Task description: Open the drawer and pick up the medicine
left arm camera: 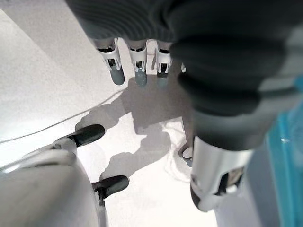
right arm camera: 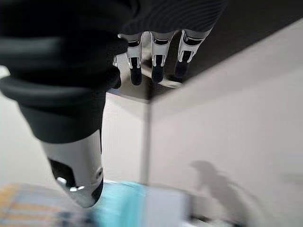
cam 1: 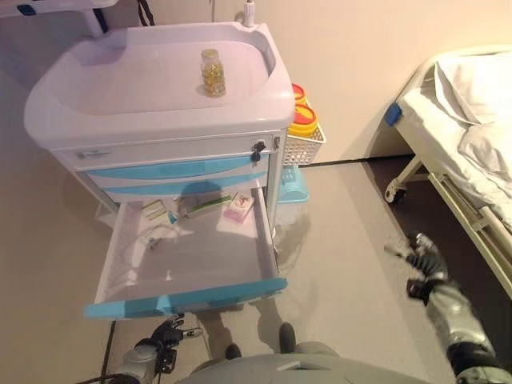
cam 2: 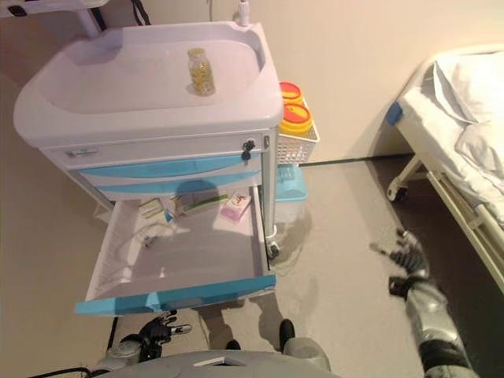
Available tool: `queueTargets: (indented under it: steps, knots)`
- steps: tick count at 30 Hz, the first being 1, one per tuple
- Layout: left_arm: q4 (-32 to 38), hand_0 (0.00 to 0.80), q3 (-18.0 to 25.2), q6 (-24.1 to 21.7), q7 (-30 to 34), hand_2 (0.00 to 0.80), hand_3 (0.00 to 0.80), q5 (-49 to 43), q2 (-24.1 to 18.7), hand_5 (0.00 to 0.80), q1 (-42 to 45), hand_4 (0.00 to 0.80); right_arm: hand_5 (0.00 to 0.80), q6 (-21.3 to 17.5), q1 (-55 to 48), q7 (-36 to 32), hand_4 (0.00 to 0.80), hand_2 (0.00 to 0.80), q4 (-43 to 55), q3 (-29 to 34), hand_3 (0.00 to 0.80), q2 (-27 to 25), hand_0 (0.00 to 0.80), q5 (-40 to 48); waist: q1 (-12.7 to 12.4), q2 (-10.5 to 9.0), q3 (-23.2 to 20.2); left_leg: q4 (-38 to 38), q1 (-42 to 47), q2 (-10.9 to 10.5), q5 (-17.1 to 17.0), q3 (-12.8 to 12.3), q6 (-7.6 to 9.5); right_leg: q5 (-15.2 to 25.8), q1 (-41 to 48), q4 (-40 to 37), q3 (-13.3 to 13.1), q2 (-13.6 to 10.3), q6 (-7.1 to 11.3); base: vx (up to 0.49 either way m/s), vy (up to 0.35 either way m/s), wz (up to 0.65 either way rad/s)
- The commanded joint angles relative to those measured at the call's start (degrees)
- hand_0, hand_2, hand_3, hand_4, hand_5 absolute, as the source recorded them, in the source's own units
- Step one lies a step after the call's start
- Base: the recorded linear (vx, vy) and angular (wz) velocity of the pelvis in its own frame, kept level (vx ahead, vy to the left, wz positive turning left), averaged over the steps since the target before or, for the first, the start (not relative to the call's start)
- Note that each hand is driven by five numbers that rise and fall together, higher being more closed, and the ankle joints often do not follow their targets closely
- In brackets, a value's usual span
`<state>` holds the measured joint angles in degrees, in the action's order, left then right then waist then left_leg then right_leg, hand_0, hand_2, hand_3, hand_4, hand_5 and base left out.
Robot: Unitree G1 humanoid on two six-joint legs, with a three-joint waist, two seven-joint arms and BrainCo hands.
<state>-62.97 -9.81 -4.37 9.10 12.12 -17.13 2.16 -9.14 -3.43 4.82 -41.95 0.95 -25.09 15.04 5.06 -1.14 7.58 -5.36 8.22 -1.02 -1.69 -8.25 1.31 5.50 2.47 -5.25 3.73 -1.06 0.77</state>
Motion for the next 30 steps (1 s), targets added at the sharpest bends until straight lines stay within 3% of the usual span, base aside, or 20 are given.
queueTargets:
  steps: [1, 3, 5, 8, 14, 16, 21, 26, 30]
  knots:
    - [-4.7, 0.000, -1.9, -3.7, -0.1, 0.000, 0.000, -1.4, 0.5, 0.000, -2.0, 0.000, 0.000, -9.0, 3.4, 0.8, 0.000, 0.000, -9.5, -1.8, 0.000, 3.7, 0.000, -5.2, -1.1, -0.82, -1.0, 3.4, 0.3, -2.1, 7.7, 1.0, 0.56, -4.3, 1.4, 4.5, -0.3, -2.2, 5.07, 0.000, 0.000, 0.00]
    - [-5.8, 0.000, -2.0, -4.5, 0.2, 0.000, 0.000, -2.8, 1.0, 0.000, -2.1, 0.000, 0.000, -9.9, 2.8, -0.1, 0.000, 0.000, -16.6, -2.8, 0.000, 5.6, 0.000, -5.7, -1.4, -0.63, -1.0, 3.4, 0.2, -2.2, 7.7, 1.3, 0.71, -4.4, 1.5, 4.5, -0.1, -2.1, 4.91, 0.017, -0.008, 0.01]
    - [-7.1, 0.000, -2.0, -5.9, 0.5, 0.000, 0.000, -4.3, 1.5, 0.000, -2.2, 0.000, 0.000, -8.1, 2.4, -0.6, 0.000, 0.000, -23.5, -3.0, 0.000, 7.0, 0.000, -8.3, -1.8, -0.35, -0.8, 3.4, 0.1, -2.3, 7.7, 1.5, 0.85, -4.6, 1.5, 4.7, 0.2, -2.0, 4.72, 0.041, -0.014, 0.02]
    - [-7.0, 0.000, -2.4, -7.3, 0.9, 0.000, 0.000, -5.6, 1.6, 0.000, -1.7, 0.000, 0.000, -6.9, 1.5, -0.1, 0.000, 0.000, -26.8, -4.5, 0.000, 8.0, 0.000, -11.1, -2.1, 0.04, -0.4, 3.5, 0.2, -2.5, 7.6, 2.2, 1.04, -4.7, 1.8, 4.8, 0.7, -2.0, 4.64, 0.060, -0.013, 0.01]
    - [-3.5, 0.000, -5.5, -9.7, -1.7, 0.000, 0.000, -7.4, 0.3, 0.000, -1.6, 0.000, 0.000, -9.7, 1.5, -1.9, 0.000, 0.000, -21.0, -12.2, 0.000, 8.3, 0.000, -18.6, -1.6, 1.35, 2.2, 5.4, -3.1, -2.4, 7.4, 2.6, 1.65, -6.4, -2.2, 9.1, 0.6, -2.1, 4.06, 0.009, 0.024, 0.00]
    - [0.0, 0.000, -8.1, -9.7, -3.5, 0.000, 0.000, -6.9, -1.5, 0.000, -4.4, 0.000, 0.000, -10.7, 3.2, -2.1, 0.000, 0.000, -18.8, -16.2, 0.000, 6.4, 0.000, -19.6, -1.2, 2.14, 5.1, 7.9, -6.9, -2.3, 7.2, 3.0, 2.01, -7.4, -6.5, 12.8, 0.7, -2.1, 3.36, -0.177, 0.083, -0.06]
    - [10.3, 0.000, -11.4, -7.6, -7.6, 0.000, 0.000, -5.8, -4.5, 0.000, -10.7, 0.000, 0.000, -9.7, 7.6, -3.0, 0.000, 0.000, -15.2, -19.4, 0.000, 1.8, 0.000, -18.1, -0.2, 3.29, 11.9, 15.3, -15.4, -2.7, 7.3, 2.3, 1.92, -8.9, -14.3, 19.4, 0.4, -2.4, 2.02, -0.181, 0.102, 0.04]
    - [24.4, 0.000, -11.6, -0.7, -7.2, 0.000, 0.000, -5.1, -16.7, 0.000, -19.0, 0.000, 0.000, -8.4, 8.3, -2.5, 0.000, 0.000, -12.2, -20.6, 0.000, -2.6, 0.000, -17.0, 0.4, 3.62, 15.6, 22.9, -22.8, -2.9, 8.5, 2.2, 2.40, -10.7, -21.5, 26.8, 0.0, -2.6, 0.82, -0.064, 0.065, 0.03]
    - [29.3, 0.000, -10.5, 3.9, -4.9, 0.000, 0.000, -3.9, -24.8, 0.000, -27.0, 0.000, 0.000, -8.6, 7.5, -2.4, 0.000, 0.000, -11.4, -20.3, 0.000, -4.4, 0.000, -16.1, 1.5, 3.41, 17.0, 27.8, -27.0, -2.9, 9.9, 1.6, 2.65, -11.7, -25.4, 30.6, -0.5, -2.5, -0.01, -0.013, 0.042, 0.01]
